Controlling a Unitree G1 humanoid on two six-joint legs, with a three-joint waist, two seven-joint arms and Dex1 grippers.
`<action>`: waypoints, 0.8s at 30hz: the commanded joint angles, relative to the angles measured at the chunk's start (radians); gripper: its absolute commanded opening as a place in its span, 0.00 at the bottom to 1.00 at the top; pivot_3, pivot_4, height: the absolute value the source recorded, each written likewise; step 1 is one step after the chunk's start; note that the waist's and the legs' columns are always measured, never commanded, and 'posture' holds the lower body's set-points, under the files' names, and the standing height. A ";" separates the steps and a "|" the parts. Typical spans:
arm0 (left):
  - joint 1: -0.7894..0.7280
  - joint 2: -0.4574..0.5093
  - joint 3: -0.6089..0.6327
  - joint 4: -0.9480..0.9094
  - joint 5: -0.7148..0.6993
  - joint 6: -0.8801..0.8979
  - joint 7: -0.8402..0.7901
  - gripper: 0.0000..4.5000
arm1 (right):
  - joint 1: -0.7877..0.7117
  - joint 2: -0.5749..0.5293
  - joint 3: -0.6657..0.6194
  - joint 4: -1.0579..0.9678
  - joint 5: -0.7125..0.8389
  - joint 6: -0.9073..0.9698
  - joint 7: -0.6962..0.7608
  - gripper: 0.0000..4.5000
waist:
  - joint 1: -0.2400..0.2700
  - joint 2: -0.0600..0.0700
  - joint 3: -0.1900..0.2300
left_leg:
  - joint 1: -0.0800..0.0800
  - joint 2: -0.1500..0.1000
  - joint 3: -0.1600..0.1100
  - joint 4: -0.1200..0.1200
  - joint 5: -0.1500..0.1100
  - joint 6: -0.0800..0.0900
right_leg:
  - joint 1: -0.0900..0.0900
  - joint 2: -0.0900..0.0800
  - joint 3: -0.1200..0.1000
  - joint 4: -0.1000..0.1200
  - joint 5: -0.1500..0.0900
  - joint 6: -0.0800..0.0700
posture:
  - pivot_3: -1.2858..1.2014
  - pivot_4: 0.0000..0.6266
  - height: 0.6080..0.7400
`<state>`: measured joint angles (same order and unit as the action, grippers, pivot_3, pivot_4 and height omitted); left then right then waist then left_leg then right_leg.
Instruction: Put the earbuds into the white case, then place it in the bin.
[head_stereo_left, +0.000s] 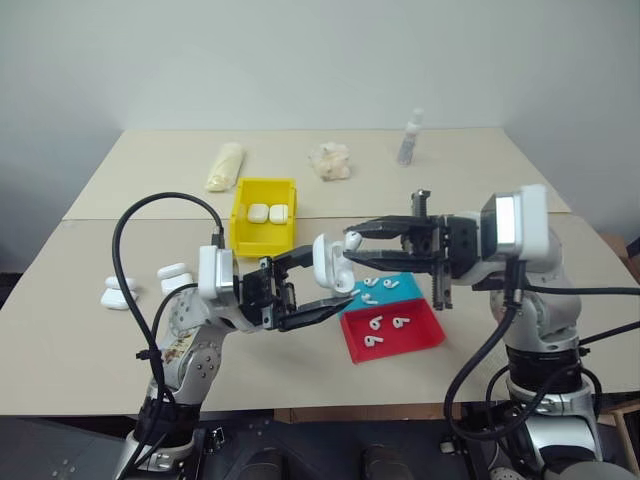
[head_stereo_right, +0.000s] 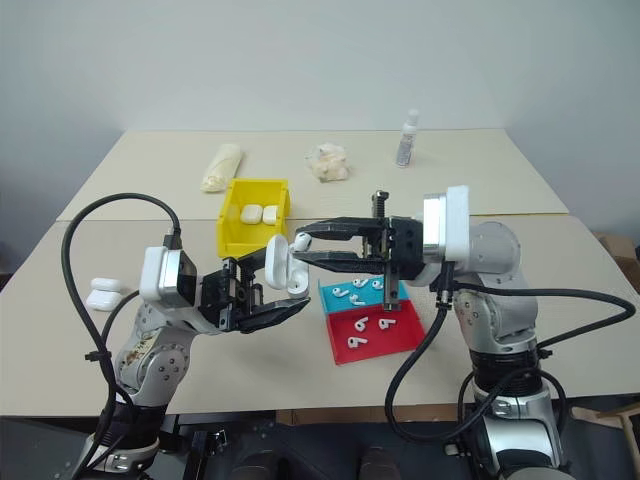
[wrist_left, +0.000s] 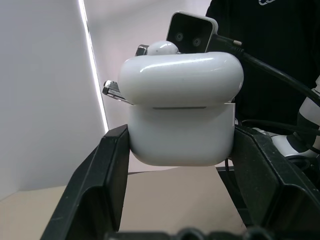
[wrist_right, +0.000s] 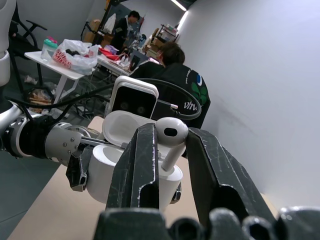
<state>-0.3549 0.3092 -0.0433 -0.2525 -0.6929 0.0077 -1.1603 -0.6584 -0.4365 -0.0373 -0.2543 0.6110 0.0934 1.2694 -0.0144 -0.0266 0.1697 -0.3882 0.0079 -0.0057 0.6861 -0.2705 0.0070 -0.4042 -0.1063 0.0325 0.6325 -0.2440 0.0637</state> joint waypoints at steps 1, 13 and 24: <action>-0.016 0.002 -0.002 -0.033 -0.007 0.001 -0.002 0.61 | -0.022 -0.005 0.009 -0.004 0.000 -0.035 0.007 0.14 | 0.000 0.000 0.000 | 0.000 0.000 0.000 0.000 0.000 0.000 | 0.000 0.000 0.000 0.000 0.000 0.000 | 0.52 0.24 1.00; -0.007 0.002 -0.006 -0.040 -0.003 0.008 0.001 0.61 | -0.031 -0.007 0.033 0.030 -0.019 -0.069 0.003 0.14 | 0.000 0.000 0.000 | 0.000 0.000 0.000 0.000 0.000 0.000 | 0.000 0.000 0.000 0.000 0.000 0.000 | 0.52 0.24 1.00; -0.005 0.004 -0.009 -0.042 -0.002 0.011 0.001 0.61 | -0.025 -0.008 0.057 0.052 -0.053 -0.097 -0.001 0.14 | 0.000 0.000 0.000 | 0.000 0.000 0.000 0.000 0.000 0.000 | 0.000 0.000 0.000 0.000 0.000 0.000 | 0.52 0.24 1.00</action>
<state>-0.3500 0.3180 -0.0459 -0.2525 -0.6887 0.0254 -1.1573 -0.6708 -0.4397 0.0121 -0.2035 0.5707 0.0155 1.2702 -0.0142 -0.0265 0.1697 -0.3881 0.0079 -0.0058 0.6861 -0.2705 0.0070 -0.4043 -0.1063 0.0324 0.6326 -0.2440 0.0637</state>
